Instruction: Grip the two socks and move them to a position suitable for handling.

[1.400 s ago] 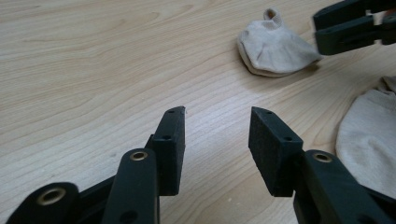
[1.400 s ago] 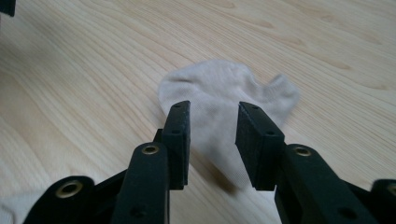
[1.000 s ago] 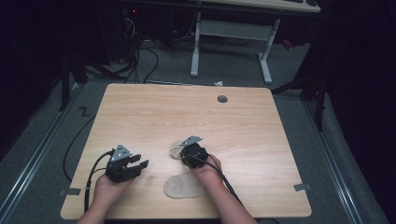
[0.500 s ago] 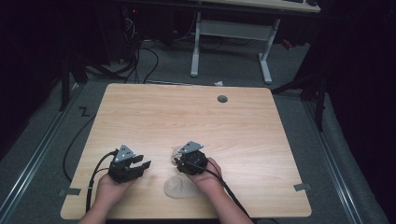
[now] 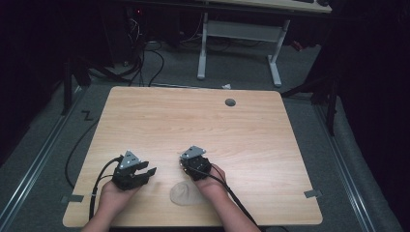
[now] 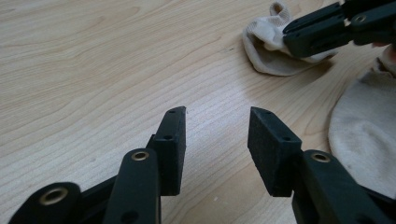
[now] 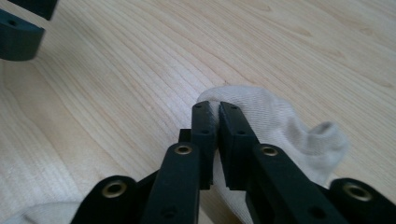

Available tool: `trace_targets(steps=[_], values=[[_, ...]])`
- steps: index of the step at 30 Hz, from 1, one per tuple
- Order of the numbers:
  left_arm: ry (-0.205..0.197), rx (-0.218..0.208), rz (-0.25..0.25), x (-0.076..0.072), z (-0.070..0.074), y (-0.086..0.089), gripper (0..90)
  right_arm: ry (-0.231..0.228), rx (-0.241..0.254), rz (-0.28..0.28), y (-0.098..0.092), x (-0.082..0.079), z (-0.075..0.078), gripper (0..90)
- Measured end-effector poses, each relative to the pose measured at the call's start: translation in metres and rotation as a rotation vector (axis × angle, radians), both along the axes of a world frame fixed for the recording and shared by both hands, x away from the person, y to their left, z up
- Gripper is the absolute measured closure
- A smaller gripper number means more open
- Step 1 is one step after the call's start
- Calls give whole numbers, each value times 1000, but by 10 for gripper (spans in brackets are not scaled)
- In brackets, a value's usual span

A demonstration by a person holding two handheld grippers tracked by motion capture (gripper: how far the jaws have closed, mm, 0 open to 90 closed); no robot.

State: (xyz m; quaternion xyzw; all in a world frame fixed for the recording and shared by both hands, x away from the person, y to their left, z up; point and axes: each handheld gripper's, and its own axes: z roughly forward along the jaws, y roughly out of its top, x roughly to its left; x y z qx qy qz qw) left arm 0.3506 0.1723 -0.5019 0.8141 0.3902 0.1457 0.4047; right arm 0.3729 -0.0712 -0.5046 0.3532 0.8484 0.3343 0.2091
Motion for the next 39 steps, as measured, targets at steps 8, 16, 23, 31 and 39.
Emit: trace_targets(steps=[8, 16, 23, 31, 39], values=[[4, 9, -5, 1, -2, -2, 572, -22, 117, -36, -22, -4, 20, 860], [7, 15, -13, 1, -2, -4, 571, -49, 183, -138, -62, 1, 30, 852], [13, 21, -17, 1, -4, -5, 570, -39, 183, -199, -89, -1, 20, 830], [6, 23, -15, -1, -3, -6, 569, -2, 141, -281, -122, -2, 0, 778], [6, 28, -15, -1, -5, -9, 568, 6, 139, -289, -137, -14, -5, 748]])
